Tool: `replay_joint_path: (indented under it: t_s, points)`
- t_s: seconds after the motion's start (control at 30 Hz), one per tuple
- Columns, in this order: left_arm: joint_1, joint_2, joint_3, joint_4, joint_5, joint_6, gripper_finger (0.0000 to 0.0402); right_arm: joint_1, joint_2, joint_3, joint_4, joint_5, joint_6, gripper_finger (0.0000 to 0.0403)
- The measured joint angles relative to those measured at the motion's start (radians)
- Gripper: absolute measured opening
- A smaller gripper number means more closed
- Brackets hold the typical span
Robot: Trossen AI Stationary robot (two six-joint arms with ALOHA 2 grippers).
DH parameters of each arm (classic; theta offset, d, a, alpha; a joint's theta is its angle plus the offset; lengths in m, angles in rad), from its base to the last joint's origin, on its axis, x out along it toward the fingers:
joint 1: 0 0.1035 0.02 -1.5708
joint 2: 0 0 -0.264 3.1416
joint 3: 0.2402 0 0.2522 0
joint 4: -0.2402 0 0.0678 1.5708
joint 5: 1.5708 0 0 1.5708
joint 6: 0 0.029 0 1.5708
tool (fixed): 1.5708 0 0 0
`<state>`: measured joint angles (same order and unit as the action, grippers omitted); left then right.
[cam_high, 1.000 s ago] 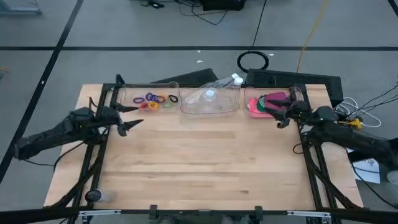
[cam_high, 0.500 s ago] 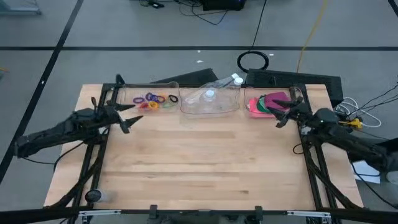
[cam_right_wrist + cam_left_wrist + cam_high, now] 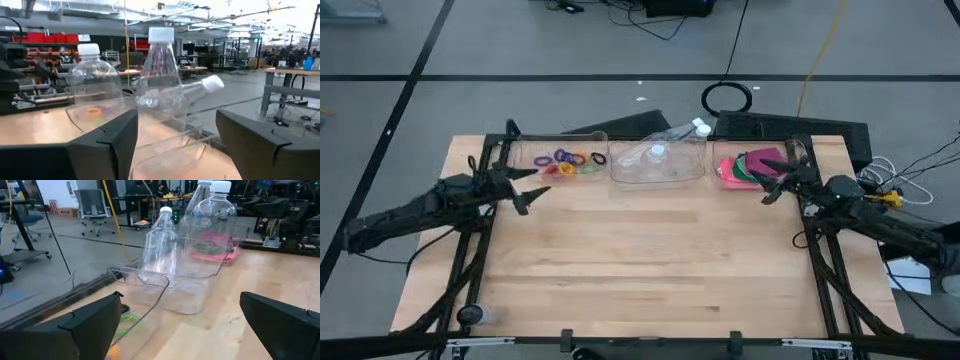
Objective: Pick & Place Sports Items
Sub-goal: Return to Home Position
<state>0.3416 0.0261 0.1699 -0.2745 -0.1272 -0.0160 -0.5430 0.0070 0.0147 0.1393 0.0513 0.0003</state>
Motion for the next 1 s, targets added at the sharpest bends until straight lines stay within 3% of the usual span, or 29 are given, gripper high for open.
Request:
replay_joint_path:
  t_s: [1.0]
  points:
    - [0.000, 0.000, 0.001, 0.003, 0.001, 0.012, 0.0335, 0.000, 0.005, -0.001, 0.009, 0.000, 0.014, 0.0197]
